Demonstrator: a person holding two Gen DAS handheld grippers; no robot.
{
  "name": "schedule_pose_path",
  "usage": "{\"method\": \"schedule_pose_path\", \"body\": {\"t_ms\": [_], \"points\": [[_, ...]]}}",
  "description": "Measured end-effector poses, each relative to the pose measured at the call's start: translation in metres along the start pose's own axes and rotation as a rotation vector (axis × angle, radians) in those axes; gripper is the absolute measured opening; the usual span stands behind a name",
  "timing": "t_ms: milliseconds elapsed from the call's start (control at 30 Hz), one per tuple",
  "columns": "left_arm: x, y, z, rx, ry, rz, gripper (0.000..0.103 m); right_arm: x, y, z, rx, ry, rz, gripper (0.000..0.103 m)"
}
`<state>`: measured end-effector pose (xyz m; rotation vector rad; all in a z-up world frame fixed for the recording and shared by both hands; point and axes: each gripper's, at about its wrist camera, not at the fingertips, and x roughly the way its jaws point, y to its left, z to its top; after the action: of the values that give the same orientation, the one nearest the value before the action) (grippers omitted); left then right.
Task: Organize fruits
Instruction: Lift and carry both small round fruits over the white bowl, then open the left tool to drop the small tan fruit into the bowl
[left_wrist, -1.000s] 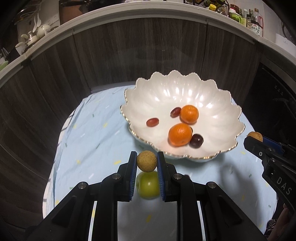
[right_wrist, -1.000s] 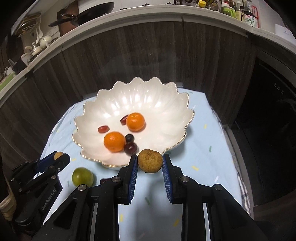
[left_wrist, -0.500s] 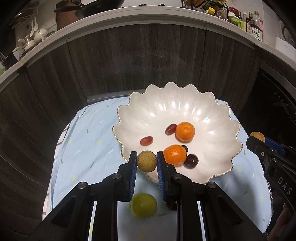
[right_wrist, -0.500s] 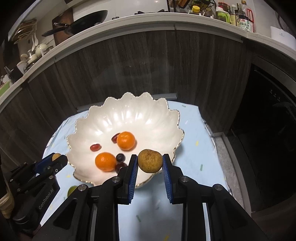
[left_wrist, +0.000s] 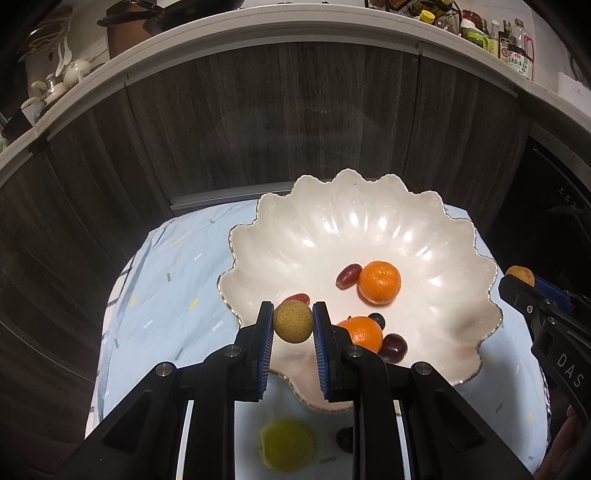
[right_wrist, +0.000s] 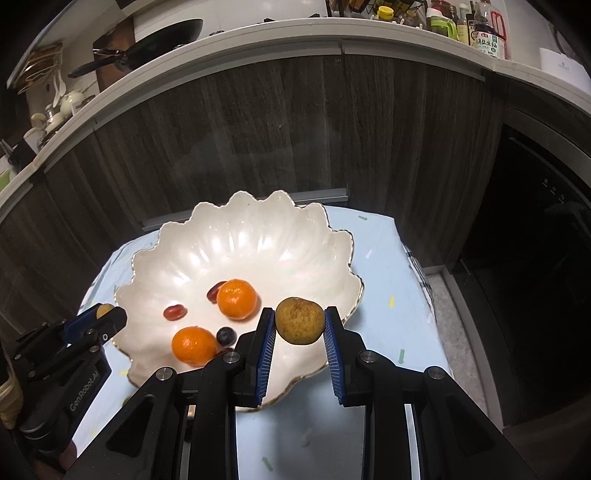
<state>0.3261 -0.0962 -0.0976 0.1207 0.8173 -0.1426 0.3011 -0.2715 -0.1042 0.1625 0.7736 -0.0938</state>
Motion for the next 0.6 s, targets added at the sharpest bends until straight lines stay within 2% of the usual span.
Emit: {"method": "schedule_pose_path", "body": {"t_ms": [600], "points": [[0.032, -0.003, 0.007, 0.001, 0.030, 0.011, 0.022, 0.032, -0.006, 0.009, -0.015, 0.031, -0.039, 0.028]]}}
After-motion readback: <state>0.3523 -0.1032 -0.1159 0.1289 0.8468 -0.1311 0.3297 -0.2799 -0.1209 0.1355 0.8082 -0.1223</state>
